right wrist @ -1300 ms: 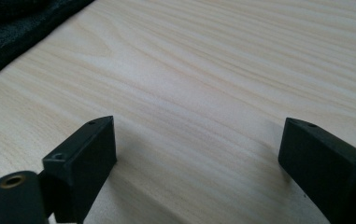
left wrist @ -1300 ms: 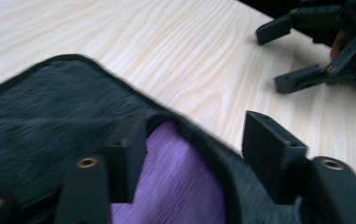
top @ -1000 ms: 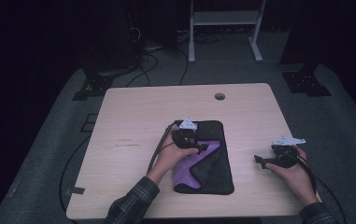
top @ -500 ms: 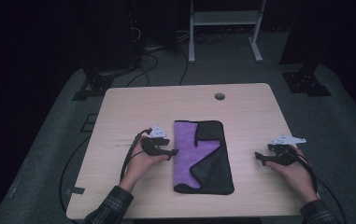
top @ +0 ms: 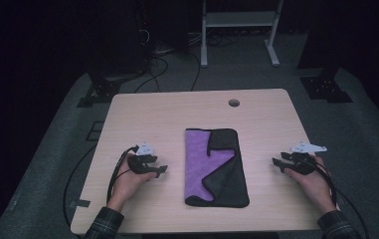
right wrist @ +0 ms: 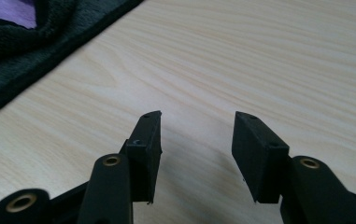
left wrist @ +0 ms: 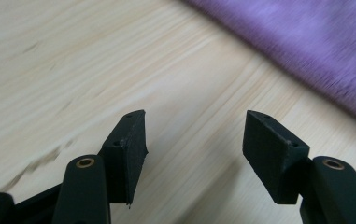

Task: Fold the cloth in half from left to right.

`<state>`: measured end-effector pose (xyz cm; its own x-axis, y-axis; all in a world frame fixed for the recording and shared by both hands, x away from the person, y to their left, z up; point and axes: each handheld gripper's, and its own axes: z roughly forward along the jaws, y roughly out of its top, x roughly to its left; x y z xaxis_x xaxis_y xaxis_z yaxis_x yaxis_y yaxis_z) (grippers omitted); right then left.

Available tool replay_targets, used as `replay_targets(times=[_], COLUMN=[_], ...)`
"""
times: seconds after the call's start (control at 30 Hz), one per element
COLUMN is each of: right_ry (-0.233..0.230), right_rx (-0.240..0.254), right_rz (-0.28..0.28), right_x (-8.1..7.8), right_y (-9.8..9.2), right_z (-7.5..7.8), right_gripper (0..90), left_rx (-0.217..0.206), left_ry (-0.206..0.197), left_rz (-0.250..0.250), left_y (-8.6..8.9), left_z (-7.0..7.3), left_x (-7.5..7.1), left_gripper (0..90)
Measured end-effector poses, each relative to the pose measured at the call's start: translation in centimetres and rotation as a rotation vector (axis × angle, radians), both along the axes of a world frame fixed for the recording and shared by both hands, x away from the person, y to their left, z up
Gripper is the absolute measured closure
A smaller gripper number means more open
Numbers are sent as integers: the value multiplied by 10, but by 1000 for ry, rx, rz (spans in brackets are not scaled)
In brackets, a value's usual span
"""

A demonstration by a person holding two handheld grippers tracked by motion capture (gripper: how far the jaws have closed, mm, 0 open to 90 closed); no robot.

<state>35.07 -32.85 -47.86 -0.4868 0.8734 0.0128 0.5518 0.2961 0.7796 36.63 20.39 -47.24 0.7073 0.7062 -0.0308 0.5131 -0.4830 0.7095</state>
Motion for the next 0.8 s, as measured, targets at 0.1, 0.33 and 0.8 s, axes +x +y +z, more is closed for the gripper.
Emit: replay_targets(times=[0.1,0.33,0.8], right_ry=[-2,-25,-62], right_rx=[6,23,46], right_rz=[10,68,193], right_x=[2,9,28], right_y=[3,17,55], right_z=[5,23,52], right_gripper=[512,520,555], left_rx=[3,-30,20], left_ry=[-18,-77,-45], left_rz=[-4,-41,-3], left_y=[8,21,17], left_z=[-1,-8,-10], left_x=[-3,-9,-5], left_gripper=[389,353,52])
